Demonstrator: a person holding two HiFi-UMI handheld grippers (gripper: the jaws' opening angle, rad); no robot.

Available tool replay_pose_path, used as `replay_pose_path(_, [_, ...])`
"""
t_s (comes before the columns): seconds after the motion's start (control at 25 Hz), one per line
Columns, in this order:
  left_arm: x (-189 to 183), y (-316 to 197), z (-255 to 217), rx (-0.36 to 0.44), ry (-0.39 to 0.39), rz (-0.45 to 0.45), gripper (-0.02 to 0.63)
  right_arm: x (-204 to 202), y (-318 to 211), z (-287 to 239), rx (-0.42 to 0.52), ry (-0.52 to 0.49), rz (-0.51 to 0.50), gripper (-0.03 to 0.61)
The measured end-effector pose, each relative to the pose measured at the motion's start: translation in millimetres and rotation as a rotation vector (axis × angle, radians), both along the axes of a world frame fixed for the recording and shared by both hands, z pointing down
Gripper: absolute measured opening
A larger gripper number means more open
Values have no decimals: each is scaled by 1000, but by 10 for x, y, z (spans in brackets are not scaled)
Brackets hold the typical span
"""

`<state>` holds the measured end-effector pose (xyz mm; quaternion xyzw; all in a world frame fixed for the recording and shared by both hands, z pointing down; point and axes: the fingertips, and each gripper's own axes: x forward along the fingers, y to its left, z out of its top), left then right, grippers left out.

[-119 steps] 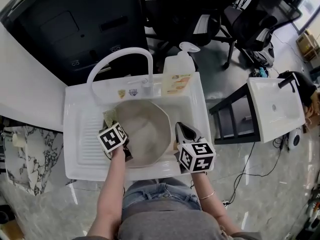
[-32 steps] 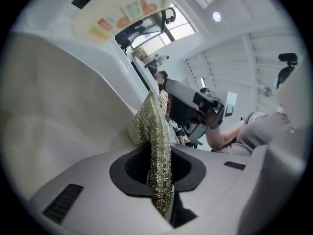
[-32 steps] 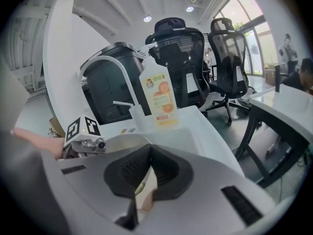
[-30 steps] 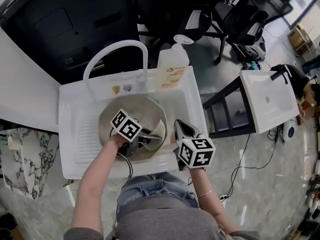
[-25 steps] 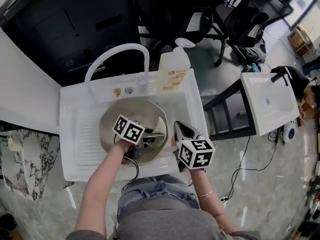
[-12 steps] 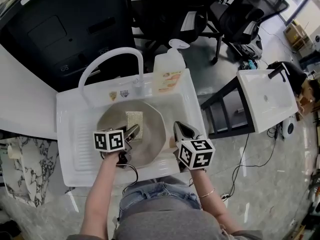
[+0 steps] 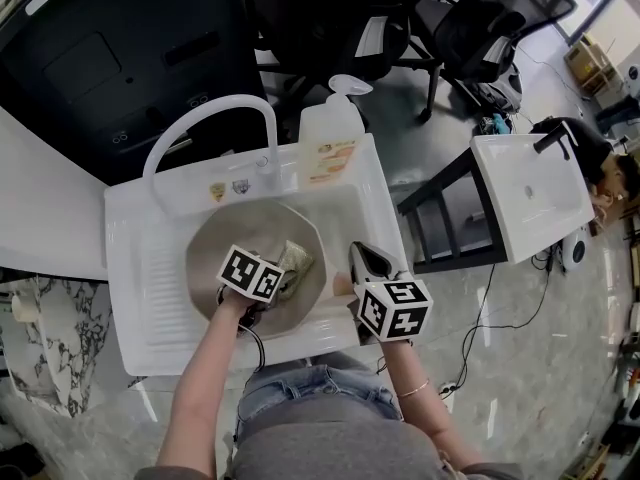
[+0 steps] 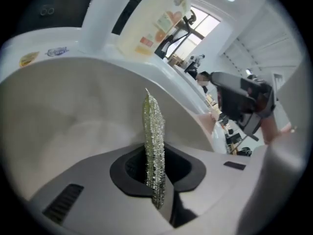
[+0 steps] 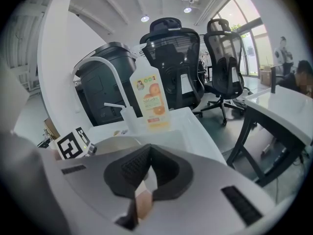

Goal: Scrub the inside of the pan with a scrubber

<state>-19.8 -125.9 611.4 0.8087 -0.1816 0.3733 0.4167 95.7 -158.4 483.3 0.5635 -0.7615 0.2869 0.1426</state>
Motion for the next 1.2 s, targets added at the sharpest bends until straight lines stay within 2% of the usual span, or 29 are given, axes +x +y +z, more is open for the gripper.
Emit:
replay_pose_path(0.12, [-127, -217, 169, 46, -94, -68, 60, 38, -1, 21, -7, 0, 5, 11])
replay_pose_path(0.4, [-322, -498, 265, 133, -212, -171, 61, 127, -17, 48, -14, -4, 18, 11])
replay_pose_path(0.76, [-864, -787, 244, 234, -371, -339, 61, 53, -65, 50, -12, -10, -16, 11])
replay_pose_path(0.96, [-1136, -834, 222, 320, -517, -334, 60, -14, -62, 54, -13, -11, -38, 11])
replay_pose_path(1.2, [-1357, -822, 197, 402, -710, -245, 60, -53, -47, 37, -7, -13, -49, 11])
